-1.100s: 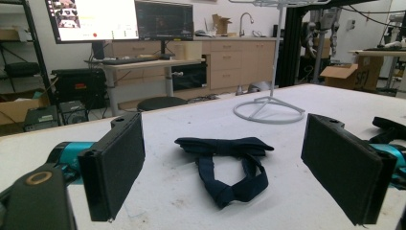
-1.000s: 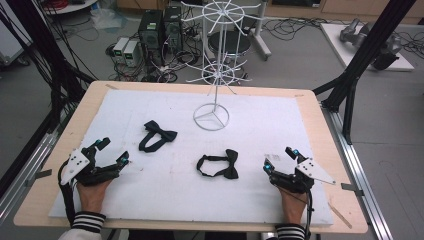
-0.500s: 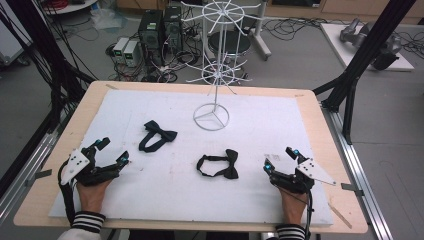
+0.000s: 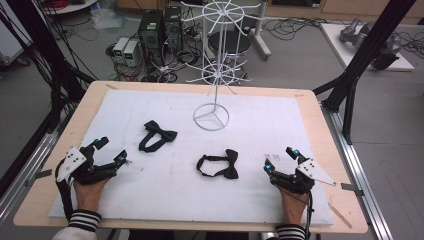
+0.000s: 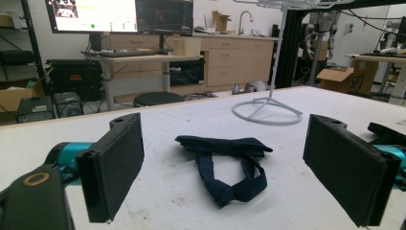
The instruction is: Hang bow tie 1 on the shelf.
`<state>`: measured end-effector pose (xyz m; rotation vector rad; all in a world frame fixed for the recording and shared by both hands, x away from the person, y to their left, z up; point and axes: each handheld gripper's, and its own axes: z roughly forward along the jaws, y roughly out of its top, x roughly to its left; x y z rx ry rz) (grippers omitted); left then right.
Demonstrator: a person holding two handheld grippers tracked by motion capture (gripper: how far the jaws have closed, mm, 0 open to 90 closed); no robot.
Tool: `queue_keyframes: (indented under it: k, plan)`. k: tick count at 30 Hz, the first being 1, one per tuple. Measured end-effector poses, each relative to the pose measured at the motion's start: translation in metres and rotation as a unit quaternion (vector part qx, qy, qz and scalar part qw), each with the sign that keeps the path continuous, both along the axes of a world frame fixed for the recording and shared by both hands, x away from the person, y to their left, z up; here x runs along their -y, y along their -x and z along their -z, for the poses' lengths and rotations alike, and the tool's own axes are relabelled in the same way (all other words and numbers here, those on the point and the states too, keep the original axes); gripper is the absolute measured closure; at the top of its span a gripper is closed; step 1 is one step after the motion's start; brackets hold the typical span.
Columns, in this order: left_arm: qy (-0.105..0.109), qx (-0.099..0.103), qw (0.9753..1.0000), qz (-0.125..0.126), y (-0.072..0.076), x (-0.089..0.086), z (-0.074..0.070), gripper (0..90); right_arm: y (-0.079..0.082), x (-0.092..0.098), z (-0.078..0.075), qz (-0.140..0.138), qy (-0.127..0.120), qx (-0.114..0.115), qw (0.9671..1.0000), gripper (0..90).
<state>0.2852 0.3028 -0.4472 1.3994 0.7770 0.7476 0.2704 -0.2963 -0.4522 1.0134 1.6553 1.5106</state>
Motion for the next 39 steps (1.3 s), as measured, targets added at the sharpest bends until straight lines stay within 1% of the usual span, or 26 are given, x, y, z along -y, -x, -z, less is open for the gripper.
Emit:
queue_keyframes:
  k: [2,3,6,7,8,9,13,14,15,19,21,22,24,25,26,27,28,31,32,33,39]
  plan:
    - [0.001,0.001,1.0,0.003,-0.002,-0.001,-0.005,14.3,0.0,0.0,0.0,0.0,-0.002,-0.001,1.0,11.0]
    - [0.001,0.001,1.0,0.003,-0.002,-0.001,-0.005,14.3,0.0,0.0,0.0,0.0,-0.002,-0.001,1.0,11.0]
    - [-0.005,0.0,1.0,0.008,-0.008,-0.002,-0.014,14.3,0.0,0.0,0.0,0.001,-0.003,-0.002,1.0,10.9]
    - [-0.009,0.0,0.9999,0.011,-0.01,-0.003,-0.018,14.3,0.001,0.0,0.0,0.0,-0.004,-0.002,1.0,11.0]
    - [-0.014,0.0,0.9998,0.014,-0.015,-0.003,-0.025,14.3,0.001,0.0,0.0,0.001,-0.005,-0.002,1.0,10.9]
    - [-0.014,0.0,0.9998,0.014,-0.015,-0.003,-0.025,14.3,0.001,0.0,0.0,0.001,-0.005,-0.002,1.0,10.9]
    - [-0.025,-0.001,0.9994,0.025,-0.024,-0.003,-0.039,14.3,0.001,0.0,0.0,0.0,-0.005,-0.002,1.0,11.0]
    - [-0.031,0.0,0.999,0.032,-0.028,-0.003,-0.046,14.3,0.001,0.0,0.0,0.0,-0.005,-0.001,1.0,10.9]
    - [-0.031,0.0,0.999,0.032,-0.028,-0.003,-0.046,14.3,0.001,0.0,0.0,0.0,-0.005,-0.001,1.0,10.9]
    - [-0.044,0.0,0.998,0.044,-0.035,-0.003,-0.057,14.3,0.001,0.0,0.0,0.0,-0.005,-0.001,1.0,10.9]
    - [-0.051,-0.003,0.9974,0.051,-0.038,-0.003,-0.061,14.3,0.001,0.0,0.0,0.0,-0.005,0.0,1.0,11.0]
    - [-0.058,-0.004,0.9968,0.056,-0.04,-0.003,-0.063,14.3,0.001,0.0,0.0,0.0,-0.007,-0.002,1.0,11.0]
    - [-0.07,-0.008,0.9955,0.063,-0.043,-0.003,-0.066,14.3,0.001,0.0,0.0,-0.001,-0.006,0.0,1.0,11.0]
    - [-0.077,-0.01,0.9947,0.068,-0.045,-0.003,-0.068,14.3,0.001,0.0,0.0,0.0,-0.006,-0.002,1.0,11.0]
    - [-0.091,-0.015,0.9929,0.075,-0.048,-0.003,-0.072,14.3,0.001,0.001,0.0,0.0,-0.005,0.001,1.0,11.0]
    - [-0.091,-0.015,0.9929,0.075,-0.048,-0.003,-0.072,14.3,0.001,0.0,0.0,0.0,-0.005,0.001,1.0,11.0]
    - [-0.096,-0.016,0.9921,0.079,-0.049,-0.003,-0.074,14.3,0.001,0.0,0.0,0.0,-0.005,0.001,1.0,11.0]
    - [-0.096,-0.021,0.9909,0.092,-0.054,-0.003,-0.078,14.3,0.001,0.0,0.0,0.0,-0.006,-0.002,1.0,11.0]
    - [-0.097,-0.027,0.9903,0.096,-0.057,-0.003,-0.08,14.3,0.001,0.0,0.0,0.0,-0.006,-0.002,1.0,11.0]
    - [-0.097,-0.027,0.9903,0.096,-0.057,-0.003,-0.08,14.3,0.001,0.0,0.0,0.0,-0.005,-0.001,1.0,11.0]
    - [-0.102,-0.037,0.9877,0.112,-0.067,-0.002,-0.087,14.3,0.001,0.0,0.0,0.0,-0.004,-0.001,1.0,10.9]
